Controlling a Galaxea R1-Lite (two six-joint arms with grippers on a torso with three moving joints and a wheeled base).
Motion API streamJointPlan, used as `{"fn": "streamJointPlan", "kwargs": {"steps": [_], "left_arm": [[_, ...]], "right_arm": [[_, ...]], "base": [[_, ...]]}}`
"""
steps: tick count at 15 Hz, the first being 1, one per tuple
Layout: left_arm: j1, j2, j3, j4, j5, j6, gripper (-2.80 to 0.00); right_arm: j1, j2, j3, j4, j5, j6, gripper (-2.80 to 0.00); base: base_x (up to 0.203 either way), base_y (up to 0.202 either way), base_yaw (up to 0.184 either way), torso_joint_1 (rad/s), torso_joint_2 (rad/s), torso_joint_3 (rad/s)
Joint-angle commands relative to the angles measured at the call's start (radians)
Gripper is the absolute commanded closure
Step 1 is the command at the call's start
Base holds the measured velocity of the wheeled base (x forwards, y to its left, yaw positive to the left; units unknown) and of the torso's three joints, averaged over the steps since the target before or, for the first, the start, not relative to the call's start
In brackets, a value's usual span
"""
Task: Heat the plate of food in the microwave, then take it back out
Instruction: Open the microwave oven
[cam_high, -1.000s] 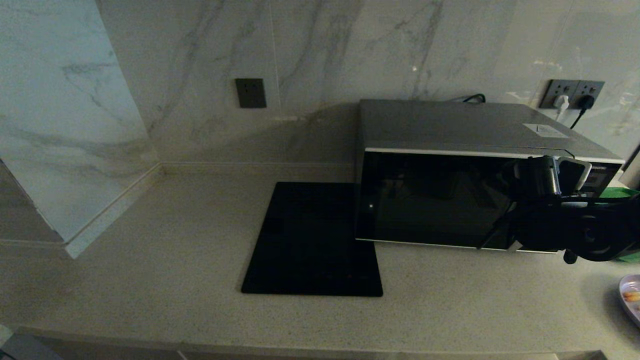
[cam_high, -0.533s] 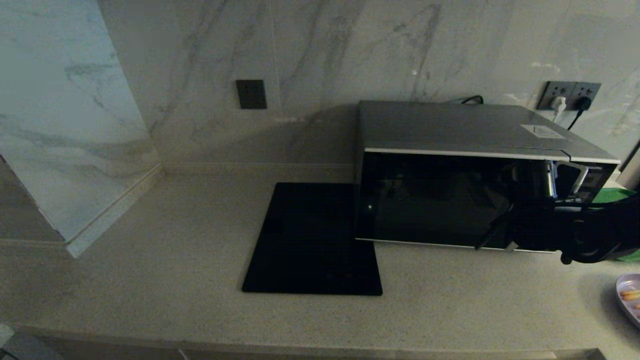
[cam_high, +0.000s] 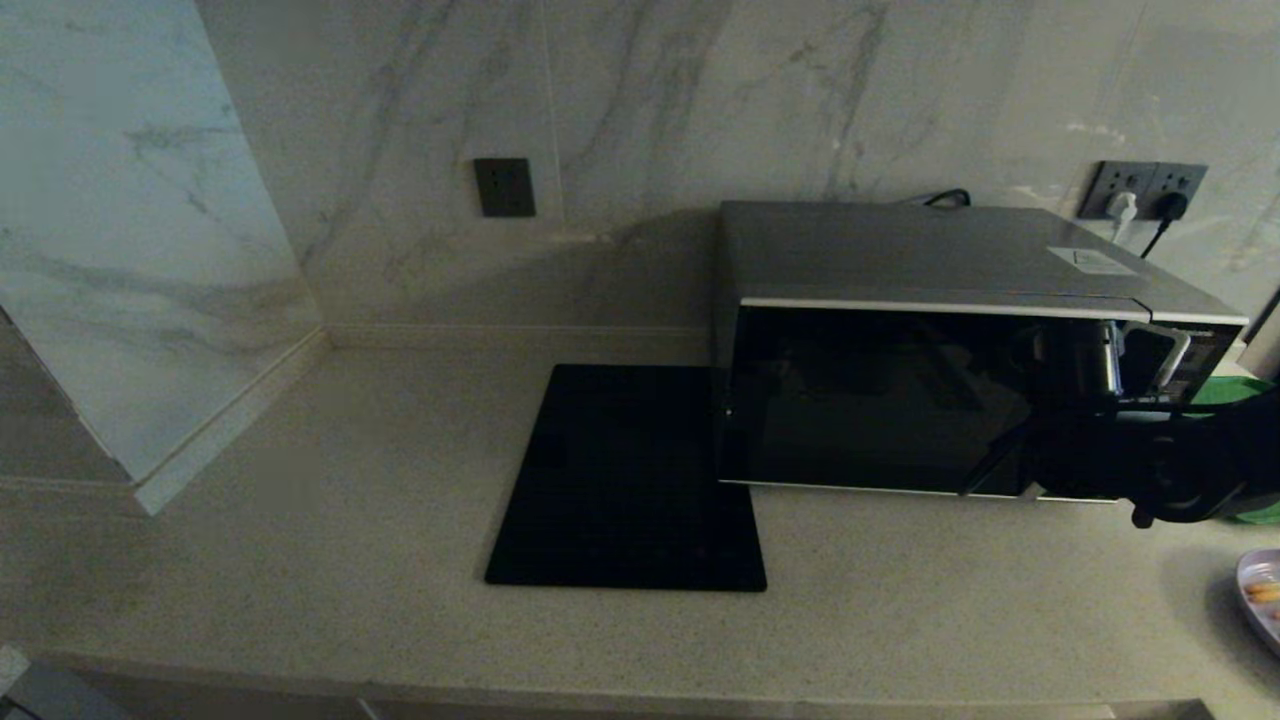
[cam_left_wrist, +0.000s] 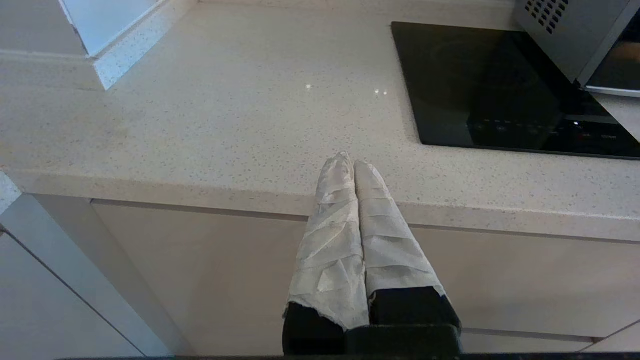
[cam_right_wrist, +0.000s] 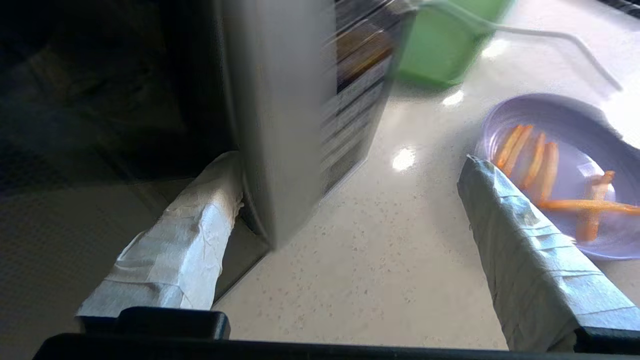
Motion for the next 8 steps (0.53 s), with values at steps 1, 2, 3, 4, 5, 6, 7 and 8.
{"fn": "streamJointPlan", "kwargs": {"steps": [1, 2, 3, 4, 5, 6, 7, 8], "left_arm": [[0.000, 0.002, 0.000, 0.000, 0.001, 0.000, 0.00], [0.000, 0.001, 0.000, 0.000, 0.001, 0.000, 0.00], [0.000, 0.002, 0.000, 0.000, 0.001, 0.000, 0.00], [0.000, 0.002, 0.000, 0.000, 0.001, 0.000, 0.00], [0.000, 0.000, 0.000, 0.000, 0.001, 0.000, 0.00], [0.000, 0.001, 0.000, 0.000, 0.001, 0.000, 0.00], [0.000, 0.002, 0.000, 0.000, 0.001, 0.000, 0.00], [0.000, 0.000, 0.000, 0.000, 0.001, 0.000, 0.00]], "right_arm": [[-0.003, -0.022, 0.019, 0.000, -0.017, 0.004, -2.80], [-0.003, -0.029, 0.024, 0.000, -0.018, 0.005, -2.80], [-0.003, -0.035, 0.034, 0.000, -0.018, 0.005, -2.80], [-0.003, -0.042, 0.047, 0.000, -0.019, 0.005, -2.80], [-0.004, -0.043, 0.051, 0.000, -0.020, 0.007, -2.80], [-0.008, -0.039, 0.051, 0.000, -0.020, 0.007, -2.80], [-0.013, -0.035, 0.050, 0.000, -0.020, 0.007, -2.80], [-0.014, -0.028, 0.050, 0.000, -0.020, 0.007, -2.80]], "base": [[0.000, 0.000, 0.000, 0.000, 0.00, 0.000], [0.000, 0.000, 0.000, 0.000, 0.00, 0.000], [0.000, 0.000, 0.000, 0.000, 0.00, 0.000], [0.000, 0.000, 0.000, 0.000, 0.00, 0.000], [0.000, 0.000, 0.000, 0.000, 0.00, 0.000], [0.000, 0.000, 0.000, 0.000, 0.00, 0.000], [0.000, 0.000, 0.000, 0.000, 0.00, 0.000], [0.000, 0.000, 0.000, 0.000, 0.00, 0.000]]}}
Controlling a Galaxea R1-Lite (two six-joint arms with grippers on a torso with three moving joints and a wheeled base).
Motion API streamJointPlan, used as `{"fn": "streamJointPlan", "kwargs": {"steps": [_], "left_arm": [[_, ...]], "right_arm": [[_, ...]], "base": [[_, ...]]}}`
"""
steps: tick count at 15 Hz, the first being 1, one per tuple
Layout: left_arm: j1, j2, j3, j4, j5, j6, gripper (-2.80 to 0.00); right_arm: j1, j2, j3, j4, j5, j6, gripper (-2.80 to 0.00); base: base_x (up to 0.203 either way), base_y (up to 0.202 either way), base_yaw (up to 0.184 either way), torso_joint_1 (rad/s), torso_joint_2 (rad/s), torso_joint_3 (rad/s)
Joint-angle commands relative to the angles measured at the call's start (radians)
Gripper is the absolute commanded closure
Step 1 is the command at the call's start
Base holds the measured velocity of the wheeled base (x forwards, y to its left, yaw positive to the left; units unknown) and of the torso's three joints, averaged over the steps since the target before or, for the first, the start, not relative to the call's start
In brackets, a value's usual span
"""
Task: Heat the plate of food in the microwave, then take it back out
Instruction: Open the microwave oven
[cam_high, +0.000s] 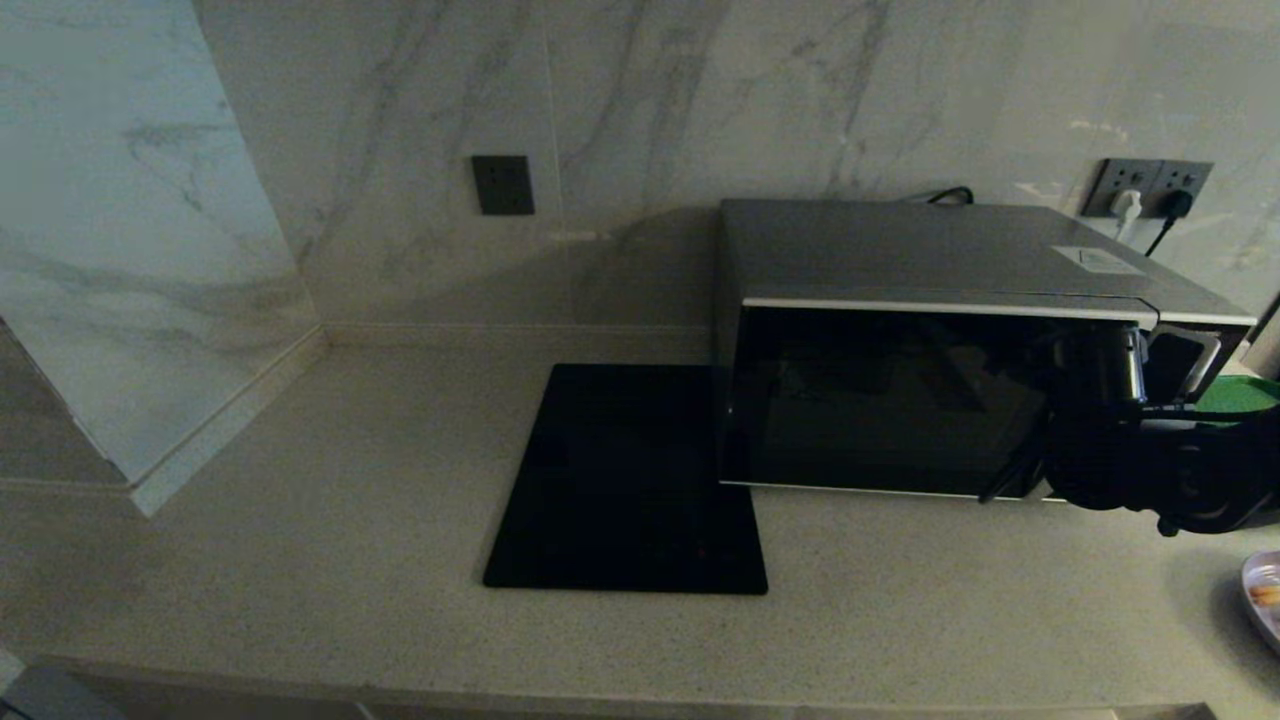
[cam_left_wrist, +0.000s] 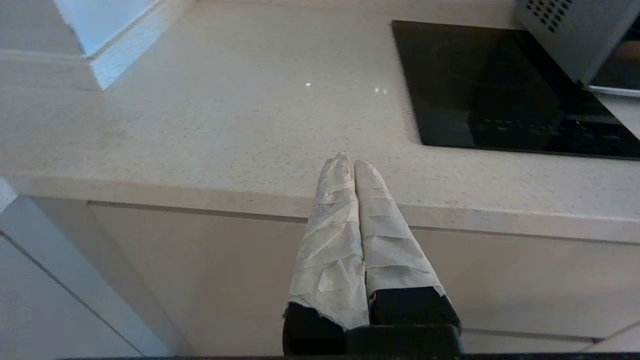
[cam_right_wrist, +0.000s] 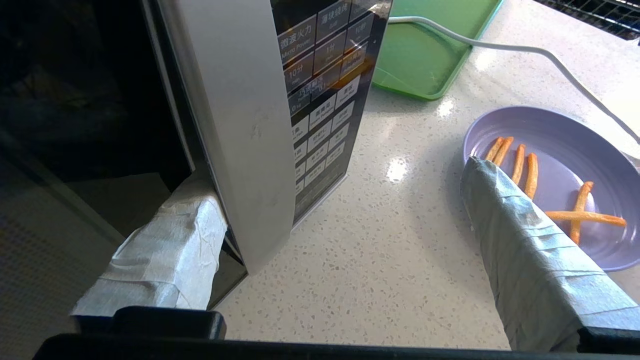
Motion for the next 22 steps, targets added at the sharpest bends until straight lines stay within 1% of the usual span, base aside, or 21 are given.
{"fn": "streamJointPlan", "kwargs": {"steps": [1, 2, 3, 5, 10, 11, 14, 16, 20, 22], "left_arm": [[0.001, 0.002, 0.000, -0.001, 0.000, -0.001, 0.00], [0.001, 0.002, 0.000, -0.001, 0.000, -0.001, 0.00], [0.001, 0.001, 0.000, -0.001, 0.000, -0.001, 0.00], [0.001, 0.002, 0.000, -0.001, 0.000, -0.001, 0.00], [0.001, 0.002, 0.000, -0.001, 0.000, -0.001, 0.00], [0.001, 0.002, 0.000, -0.001, 0.000, -0.001, 0.00], [0.001, 0.001, 0.000, -0.001, 0.000, -0.001, 0.00], [0.001, 0.000, 0.000, -0.001, 0.000, -0.001, 0.00], [0.001, 0.000, 0.000, -0.001, 0.000, -0.001, 0.00], [0.001, 0.000, 0.000, -0.001, 0.000, -0.001, 0.00]], "right_arm": [[-0.003, 0.012, -0.003, 0.000, -0.007, 0.002, -2.80], [-0.002, 0.018, -0.003, 0.001, -0.007, 0.001, -2.80], [-0.002, 0.019, 0.007, 0.001, -0.005, -0.002, 0.00], [0.003, 0.021, 0.030, 0.001, -0.005, 0.000, 0.00], [0.006, 0.032, 0.032, -0.004, -0.010, 0.007, 0.00], [0.005, 0.034, 0.032, -0.023, -0.020, 0.006, 0.00], [0.007, 0.080, 0.034, -0.118, -0.094, 0.005, 0.00], [0.007, 0.093, 0.036, -0.163, -0.118, 0.004, 0.00], [0.010, 0.111, 0.028, -0.174, -0.219, 0.020, 0.00], [0.013, 0.120, 0.035, -0.173, -0.227, 0.049, 0.00]], "base": [[0.000, 0.000, 0.000, 0.000, 0.00, 0.000], [0.000, 0.000, 0.000, 0.000, 0.00, 0.000], [0.000, 0.000, 0.000, 0.000, 0.00, 0.000], [0.000, 0.000, 0.000, 0.000, 0.00, 0.000], [0.000, 0.000, 0.000, 0.000, 0.00, 0.000], [0.000, 0.000, 0.000, 0.000, 0.00, 0.000], [0.000, 0.000, 0.000, 0.000, 0.00, 0.000], [0.000, 0.000, 0.000, 0.000, 0.00, 0.000], [0.000, 0.000, 0.000, 0.000, 0.00, 0.000], [0.000, 0.000, 0.000, 0.000, 0.00, 0.000]]}}
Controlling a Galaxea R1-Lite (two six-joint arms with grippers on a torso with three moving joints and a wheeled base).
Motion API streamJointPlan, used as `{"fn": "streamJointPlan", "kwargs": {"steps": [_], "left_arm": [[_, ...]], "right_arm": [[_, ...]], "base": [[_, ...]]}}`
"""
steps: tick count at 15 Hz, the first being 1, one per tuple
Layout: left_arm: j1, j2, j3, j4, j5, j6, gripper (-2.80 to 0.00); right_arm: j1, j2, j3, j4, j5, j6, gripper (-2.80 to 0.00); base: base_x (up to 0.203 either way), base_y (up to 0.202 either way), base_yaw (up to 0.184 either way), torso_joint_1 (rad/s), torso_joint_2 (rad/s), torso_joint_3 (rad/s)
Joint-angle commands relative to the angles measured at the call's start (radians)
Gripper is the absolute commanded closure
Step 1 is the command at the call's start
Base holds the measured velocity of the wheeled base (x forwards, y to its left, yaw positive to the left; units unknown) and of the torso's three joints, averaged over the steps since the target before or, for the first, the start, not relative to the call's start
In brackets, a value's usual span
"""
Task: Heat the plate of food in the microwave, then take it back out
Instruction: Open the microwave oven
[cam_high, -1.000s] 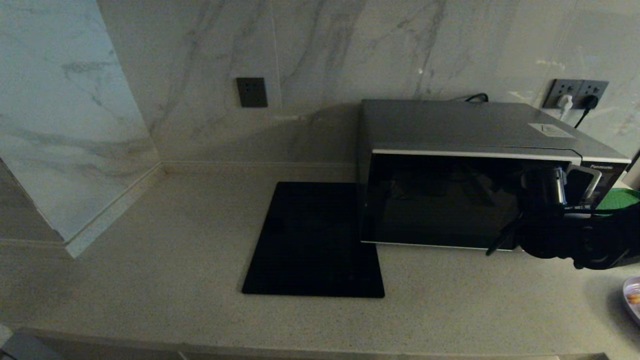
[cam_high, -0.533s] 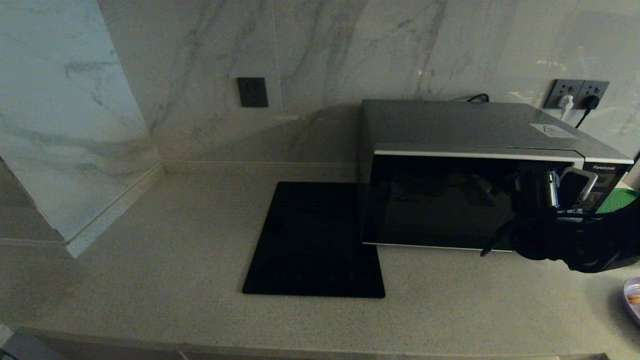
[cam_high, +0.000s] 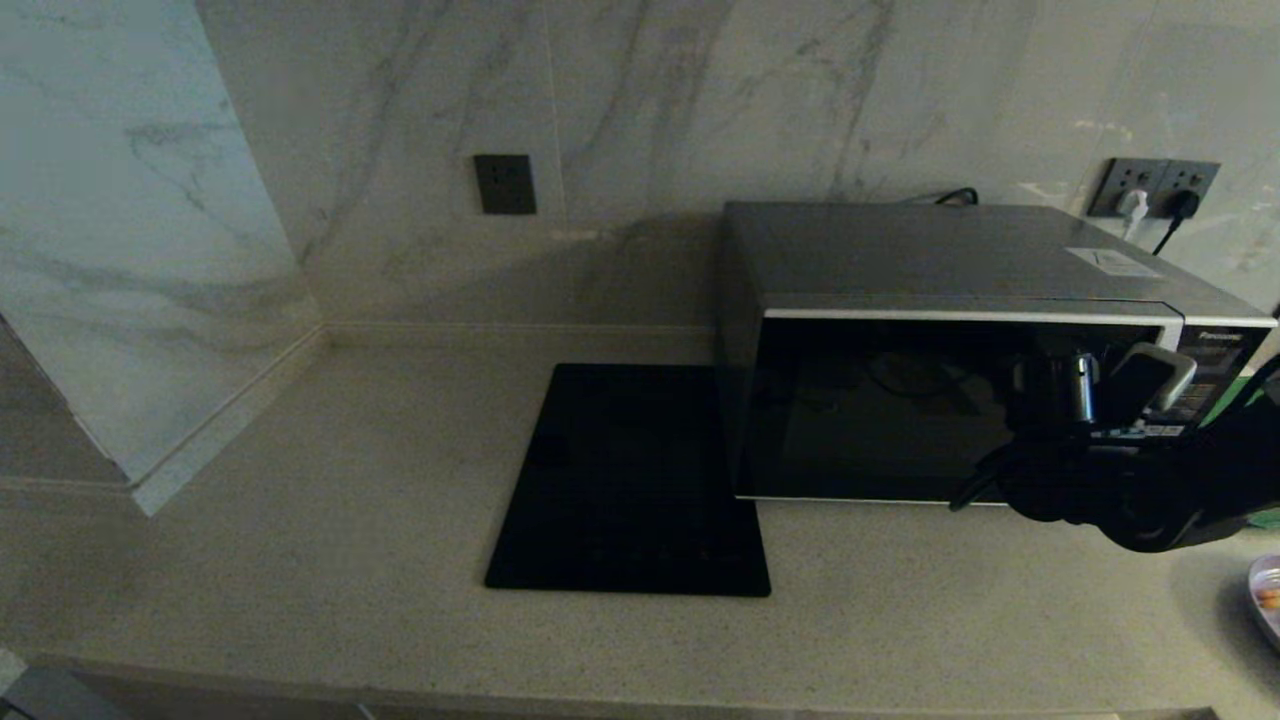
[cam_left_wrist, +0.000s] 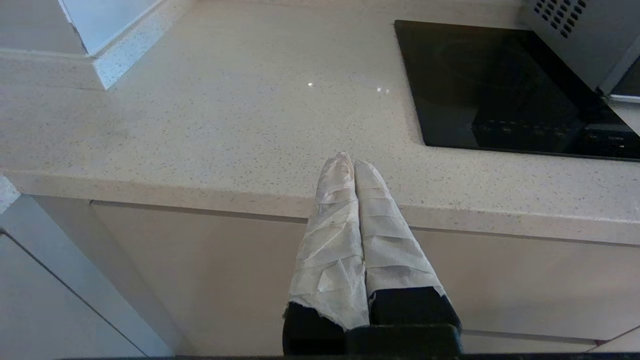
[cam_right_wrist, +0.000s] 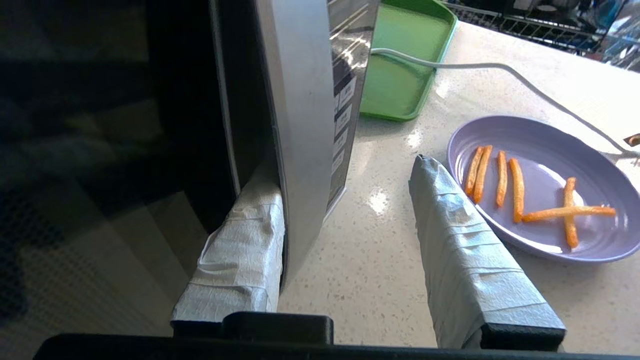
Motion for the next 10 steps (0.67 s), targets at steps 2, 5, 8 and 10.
{"fn": "streamJointPlan", "kwargs": {"steps": [2, 5, 8, 10], "left_arm": [[0.000, 0.000, 0.000, 0.000, 0.000, -0.001, 0.00], [0.000, 0.000, 0.000, 0.000, 0.000, -0.001, 0.00], [0.000, 0.002, 0.000, 0.000, 0.000, -0.001, 0.00], [0.000, 0.000, 0.000, 0.000, 0.000, -0.001, 0.00]], "right_arm": [[0.003, 0.018, 0.017, -0.004, -0.022, 0.029, 0.00], [0.003, 0.021, 0.026, -0.004, -0.047, 0.067, 0.00], [0.003, 0.020, 0.032, -0.004, -0.055, 0.074, 0.00], [0.003, 0.018, 0.035, -0.004, -0.068, 0.082, 0.00]], "base": [[0.000, 0.000, 0.000, 0.000, 0.00, 0.000], [0.000, 0.000, 0.000, 0.000, 0.00, 0.000], [0.000, 0.000, 0.000, 0.000, 0.00, 0.000], [0.000, 0.000, 0.000, 0.000, 0.00, 0.000]]}}
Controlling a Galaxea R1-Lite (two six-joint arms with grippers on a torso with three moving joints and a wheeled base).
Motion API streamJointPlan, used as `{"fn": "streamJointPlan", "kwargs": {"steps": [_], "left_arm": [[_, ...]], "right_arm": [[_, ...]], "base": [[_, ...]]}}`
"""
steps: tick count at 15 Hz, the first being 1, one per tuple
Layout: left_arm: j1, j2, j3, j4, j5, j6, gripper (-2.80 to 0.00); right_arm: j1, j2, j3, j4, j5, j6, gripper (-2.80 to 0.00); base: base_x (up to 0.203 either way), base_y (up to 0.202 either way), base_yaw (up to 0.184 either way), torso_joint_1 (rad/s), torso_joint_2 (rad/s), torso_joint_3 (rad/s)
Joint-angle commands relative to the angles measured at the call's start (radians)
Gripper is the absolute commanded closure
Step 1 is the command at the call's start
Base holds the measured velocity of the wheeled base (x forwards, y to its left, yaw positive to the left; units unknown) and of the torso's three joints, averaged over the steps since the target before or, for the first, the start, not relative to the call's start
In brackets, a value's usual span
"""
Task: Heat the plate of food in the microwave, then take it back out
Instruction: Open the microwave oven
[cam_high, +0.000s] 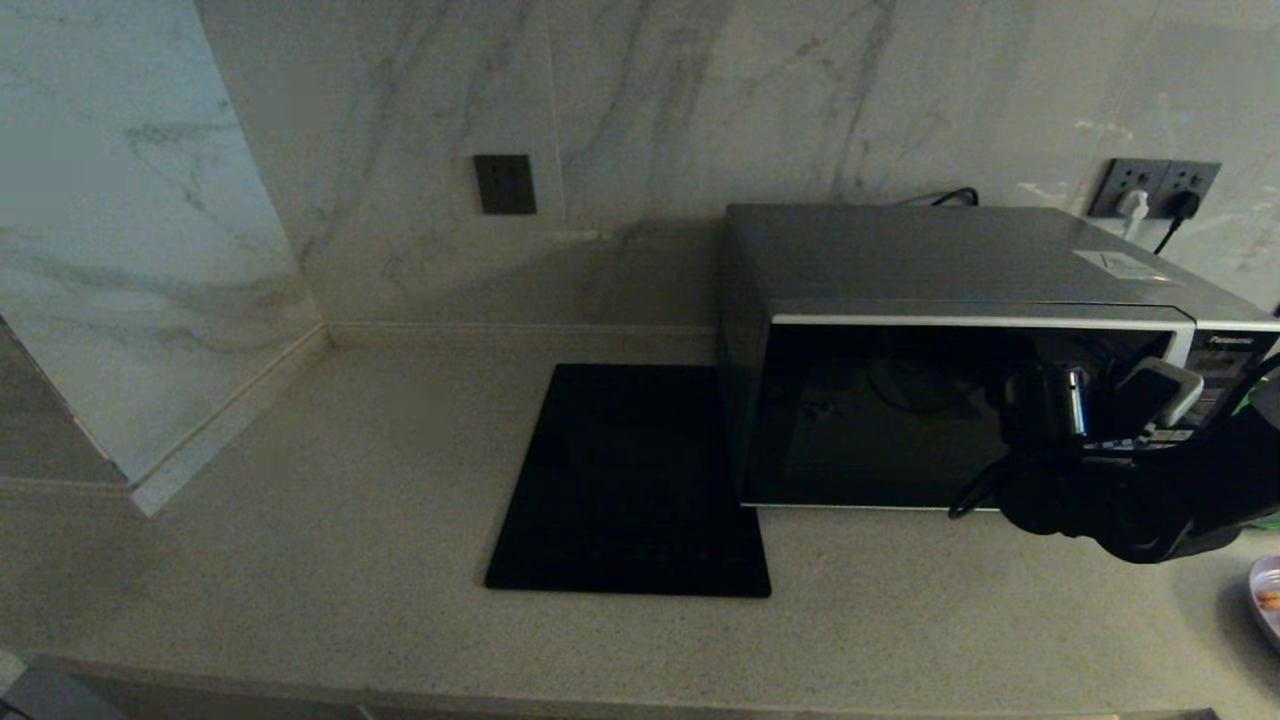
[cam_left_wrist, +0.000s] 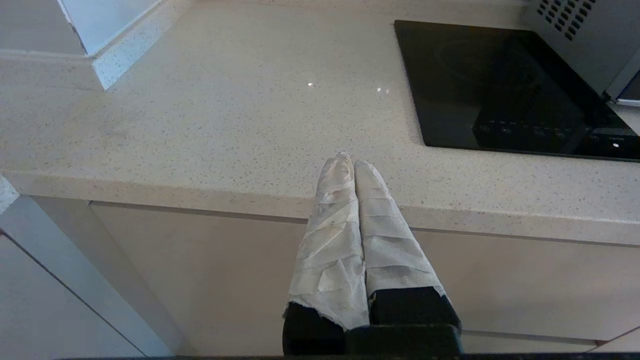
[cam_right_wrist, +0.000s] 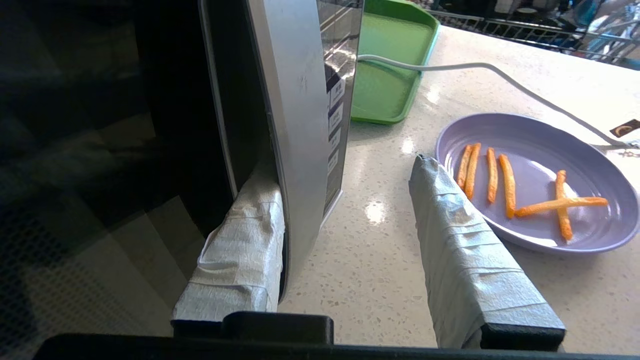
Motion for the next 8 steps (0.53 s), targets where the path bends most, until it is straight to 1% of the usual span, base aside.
{"fn": "streamJointPlan", "kwargs": {"steps": [1, 8], "left_arm": [[0.000, 0.000, 0.000, 0.000, 0.000, -0.001, 0.00], [0.000, 0.002, 0.000, 0.000, 0.000, -0.001, 0.00]], "right_arm": [[0.000, -0.001, 0.002, -0.003, -0.012, 0.010, 0.00], [-0.003, -0.007, 0.019, -0.003, -0.055, 0.019, 0.00]], "base": [[0.000, 0.000, 0.000, 0.000, 0.00, 0.000], [0.000, 0.000, 0.000, 0.000, 0.00, 0.000]]}}
